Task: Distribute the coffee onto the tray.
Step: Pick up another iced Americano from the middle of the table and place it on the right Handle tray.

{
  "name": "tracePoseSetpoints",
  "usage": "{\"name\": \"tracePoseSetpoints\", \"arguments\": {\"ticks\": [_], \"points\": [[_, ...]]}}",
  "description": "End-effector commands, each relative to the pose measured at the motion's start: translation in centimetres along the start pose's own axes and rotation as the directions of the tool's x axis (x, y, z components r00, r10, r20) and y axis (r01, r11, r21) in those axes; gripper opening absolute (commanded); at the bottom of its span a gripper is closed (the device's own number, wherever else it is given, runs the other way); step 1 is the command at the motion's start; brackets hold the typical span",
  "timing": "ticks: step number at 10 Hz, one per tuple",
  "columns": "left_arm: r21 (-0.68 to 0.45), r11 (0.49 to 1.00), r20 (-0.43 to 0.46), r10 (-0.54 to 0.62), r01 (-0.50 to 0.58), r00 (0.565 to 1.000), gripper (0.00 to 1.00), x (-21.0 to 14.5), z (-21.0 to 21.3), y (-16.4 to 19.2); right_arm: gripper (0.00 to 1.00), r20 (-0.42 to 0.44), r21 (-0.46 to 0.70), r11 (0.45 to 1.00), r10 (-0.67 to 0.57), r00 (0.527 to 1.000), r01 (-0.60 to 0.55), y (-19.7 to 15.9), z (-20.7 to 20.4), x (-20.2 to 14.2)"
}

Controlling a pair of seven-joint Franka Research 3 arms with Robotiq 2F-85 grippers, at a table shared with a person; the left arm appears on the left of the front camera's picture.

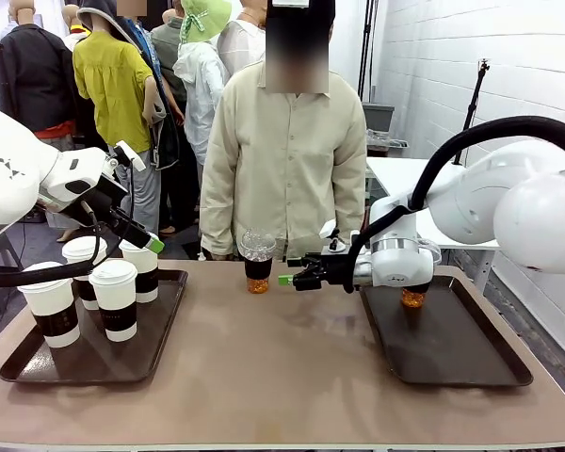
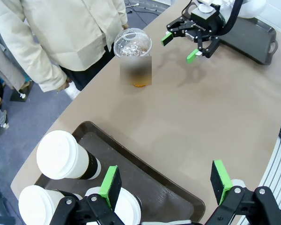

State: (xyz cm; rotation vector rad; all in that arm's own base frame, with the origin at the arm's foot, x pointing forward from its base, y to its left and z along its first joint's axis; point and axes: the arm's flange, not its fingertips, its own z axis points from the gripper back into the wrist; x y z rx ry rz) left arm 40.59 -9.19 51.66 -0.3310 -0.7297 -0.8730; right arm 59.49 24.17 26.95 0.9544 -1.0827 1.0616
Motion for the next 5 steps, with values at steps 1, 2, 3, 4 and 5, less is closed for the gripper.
{"name": "tracePoseSetpoints", "arguments": {"ticks": [1,2,3,4,5], "points": [[-0.013,1.0,0.009,0.0,0.0,1.0,1.0,-0.2,-0.1,0.2,1.0,0.011,-0.033,0.999,-0.024,1.0,0.025,-1.3,-2.3,-0.2],[-0.013,1.0,0.009,0.0,0.0,1.0,1.0,-0.2,-0.1,0.2,1.0,0.009,-0.036,0.999,-0.026,1.0,0.027,-1.5,-3.0,-0.2],[-0.013,1.0,0.009,0.0,0.0,1.0,1.0,-0.2,-0.1,0.2,1.0,0.01,-0.036,0.999,-0.031,0.999,0.031,-1.6,-3.6,-0.3],[-0.013,1.0,0.009,0.0,0.0,1.0,1.0,-0.2,-0.1,0.2,1.0,0.009,-0.031,0.999,-0.037,0.999,0.037,-1.7,-4.1,-0.4],[-0.013,1.0,0.009,0.0,0.0,1.0,1.0,-0.2,-0.1,0.2,1.0,0.007,-0.045,0.998,-0.031,0.999,0.032,-1.7,-4.6,-0.4]]}}
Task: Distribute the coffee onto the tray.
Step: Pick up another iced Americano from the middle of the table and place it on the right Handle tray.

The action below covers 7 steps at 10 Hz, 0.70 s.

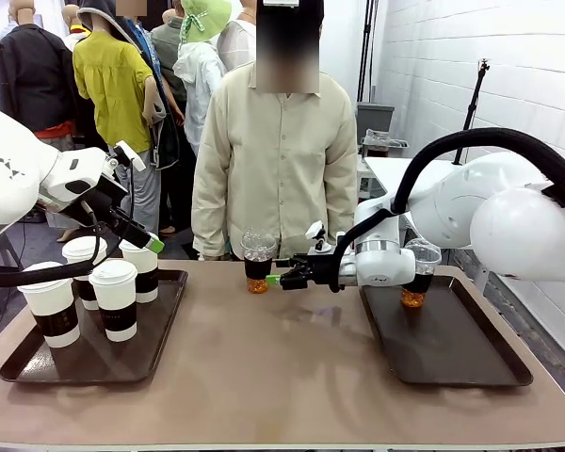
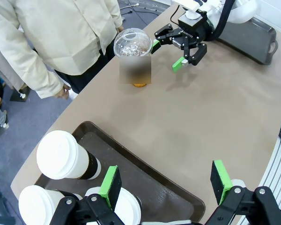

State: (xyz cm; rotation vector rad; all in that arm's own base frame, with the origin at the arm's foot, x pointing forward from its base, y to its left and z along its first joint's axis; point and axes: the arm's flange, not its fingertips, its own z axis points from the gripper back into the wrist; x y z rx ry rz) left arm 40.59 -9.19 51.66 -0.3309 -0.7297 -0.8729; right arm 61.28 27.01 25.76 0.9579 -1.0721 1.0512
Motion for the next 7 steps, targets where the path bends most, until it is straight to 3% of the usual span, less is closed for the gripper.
{"name": "tracePoseSetpoints", "arguments": {"ticks": [1,7], "points": [[-0.013,1.0,0.009,0.0,0.0,1.0,1.0,-0.2,-0.1,0.2,1.0,0.015,-0.054,0.998,-0.019,1.0,0.019,-0.7,-1.6,0.0],[-0.013,1.0,0.009,0.0,0.0,1.0,1.0,-0.2,-0.1,0.2,1.0,0.026,-0.137,0.99,-0.031,0.999,0.034,-1.9,-1.7,0.2]]}}
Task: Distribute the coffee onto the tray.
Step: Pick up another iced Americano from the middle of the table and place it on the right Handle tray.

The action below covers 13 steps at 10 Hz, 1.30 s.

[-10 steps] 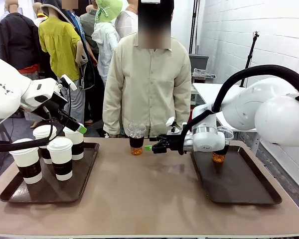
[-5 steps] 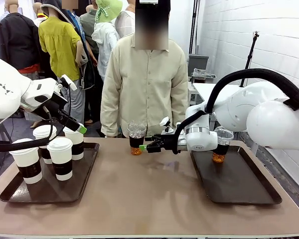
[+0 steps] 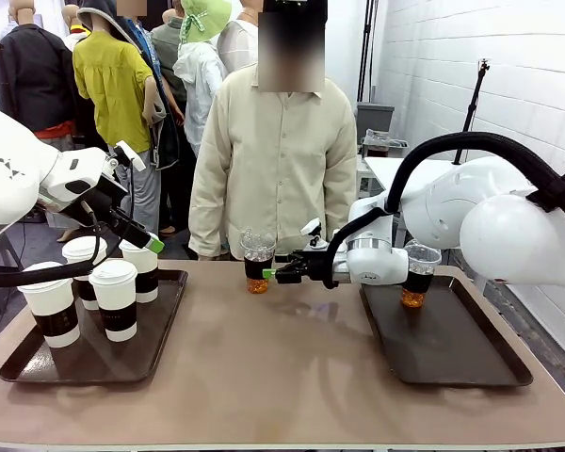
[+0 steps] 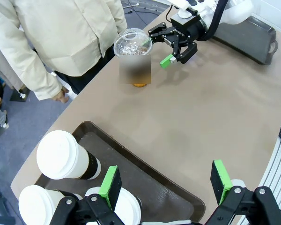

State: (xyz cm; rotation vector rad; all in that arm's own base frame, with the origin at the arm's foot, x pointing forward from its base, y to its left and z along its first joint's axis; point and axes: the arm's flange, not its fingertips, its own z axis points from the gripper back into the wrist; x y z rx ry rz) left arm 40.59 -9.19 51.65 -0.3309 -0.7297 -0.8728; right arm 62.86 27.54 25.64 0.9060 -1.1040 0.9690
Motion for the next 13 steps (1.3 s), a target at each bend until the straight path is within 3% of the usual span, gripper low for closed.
{"name": "tracePoseSetpoints", "arguments": {"ticks": [1,13], "points": [[-0.013,1.0,0.009,0.0,0.0,1.0,1.0,-0.2,-0.1,0.2,1.0,0.027,-0.049,0.999,-0.011,1.0,0.012,-0.6,-1.1,-0.2],[-0.013,1.0,0.009,0.0,0.0,1.0,1.0,-0.2,-0.1,0.2,1.0,0.007,0.005,0.998,-0.058,0.998,0.058,-1.7,-4.5,0.2]]}}
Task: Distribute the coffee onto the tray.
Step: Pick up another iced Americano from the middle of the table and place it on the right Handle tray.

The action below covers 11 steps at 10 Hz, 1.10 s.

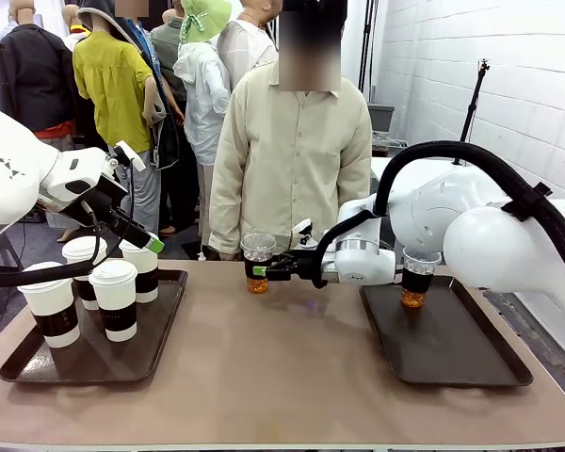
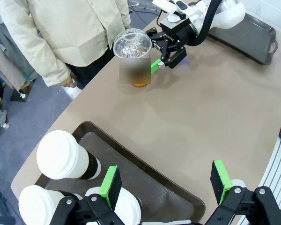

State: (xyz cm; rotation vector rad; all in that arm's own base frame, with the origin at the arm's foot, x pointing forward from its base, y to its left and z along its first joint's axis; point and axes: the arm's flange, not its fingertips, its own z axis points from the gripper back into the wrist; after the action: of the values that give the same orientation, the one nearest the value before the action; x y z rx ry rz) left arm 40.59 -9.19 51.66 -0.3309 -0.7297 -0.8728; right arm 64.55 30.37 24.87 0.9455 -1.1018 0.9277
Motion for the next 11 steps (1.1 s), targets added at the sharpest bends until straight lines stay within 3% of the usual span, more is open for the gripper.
{"name": "tracePoseSetpoints", "arguments": {"ticks": [1,6,7,11], "points": [[-0.013,1.0,0.009,0.0,0.0,1.0,1.0,-0.18,-0.06,0.23,1.0,-0.025,0.003,1.0,-0.019,1.0,0.019,-1.05,-1.53,0.13],[-0.013,1.0,0.009,0.0,0.0,1.0,1.0,-0.18,-0.06,0.23,1.0,-0.048,0.016,0.999,-0.041,0.998,0.042,-1.41,-2.5,0.1],[-0.013,1.0,0.009,0.0,0.0,1.0,1.0,-0.18,-0.06,0.23,0.87,-0.058,0.014,0.999,-0.039,0.998,0.04,-1.11,-2.38,0.08],[-0.013,1.0,0.009,0.0,0.0,1.0,1.0,-0.18,-0.06,0.23,0.87,-0.022,0.039,0.999,-0.008,1.0,0.009,-0.92,-2.42,0.11]]}}
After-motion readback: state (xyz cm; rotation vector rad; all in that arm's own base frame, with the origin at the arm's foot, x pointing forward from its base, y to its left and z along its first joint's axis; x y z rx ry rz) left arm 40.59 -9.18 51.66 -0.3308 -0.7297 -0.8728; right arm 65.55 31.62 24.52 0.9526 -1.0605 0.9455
